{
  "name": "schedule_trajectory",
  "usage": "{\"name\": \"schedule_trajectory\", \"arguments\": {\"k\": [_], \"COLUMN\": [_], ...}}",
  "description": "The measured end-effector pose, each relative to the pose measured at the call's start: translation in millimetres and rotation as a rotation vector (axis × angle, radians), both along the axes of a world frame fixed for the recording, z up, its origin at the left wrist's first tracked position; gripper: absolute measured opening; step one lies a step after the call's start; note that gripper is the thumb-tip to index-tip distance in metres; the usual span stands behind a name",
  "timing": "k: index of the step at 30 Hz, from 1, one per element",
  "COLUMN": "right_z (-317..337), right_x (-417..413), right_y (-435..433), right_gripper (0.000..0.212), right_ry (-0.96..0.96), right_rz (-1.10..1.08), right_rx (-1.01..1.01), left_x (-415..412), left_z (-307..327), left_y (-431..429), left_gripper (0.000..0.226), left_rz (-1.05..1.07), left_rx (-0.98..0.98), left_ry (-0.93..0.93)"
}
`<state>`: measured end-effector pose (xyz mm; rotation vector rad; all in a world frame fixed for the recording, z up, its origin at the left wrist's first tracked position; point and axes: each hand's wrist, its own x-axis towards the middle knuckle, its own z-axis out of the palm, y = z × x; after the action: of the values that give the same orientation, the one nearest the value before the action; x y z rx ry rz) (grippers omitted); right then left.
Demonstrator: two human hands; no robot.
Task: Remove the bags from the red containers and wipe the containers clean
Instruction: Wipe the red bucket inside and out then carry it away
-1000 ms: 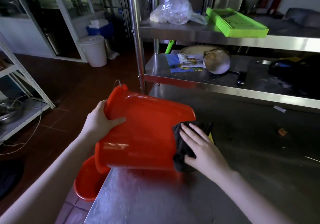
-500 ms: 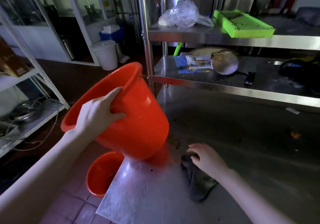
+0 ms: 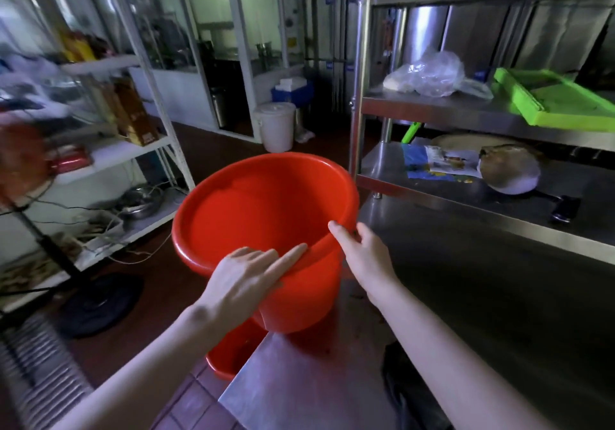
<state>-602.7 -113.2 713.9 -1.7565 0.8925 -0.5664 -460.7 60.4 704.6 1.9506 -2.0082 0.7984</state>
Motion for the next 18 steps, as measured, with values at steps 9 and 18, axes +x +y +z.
{"name": "schedule_trajectory", "arguments": {"k": [9,18], "right_z": [-29.8,-78.2], "right_x": [64.7,123.9], "right_y": [65.6,127.2], "right_gripper": [0.039,0.030], "right_ry": [-0.017,-0.066], "right_rz": [-0.012,-0.023], "right_rx": [0.323,0.509], "left_x": [2.7,62.4], "left_z": [-28.8,-49.3], "left_y": [71.5,197.8], "left_gripper": [0.064,0.107], "left_rz": [0.209,0.806], "left_rx": [0.029,-0.025], "left_ry": [-0.112,0.428]}}
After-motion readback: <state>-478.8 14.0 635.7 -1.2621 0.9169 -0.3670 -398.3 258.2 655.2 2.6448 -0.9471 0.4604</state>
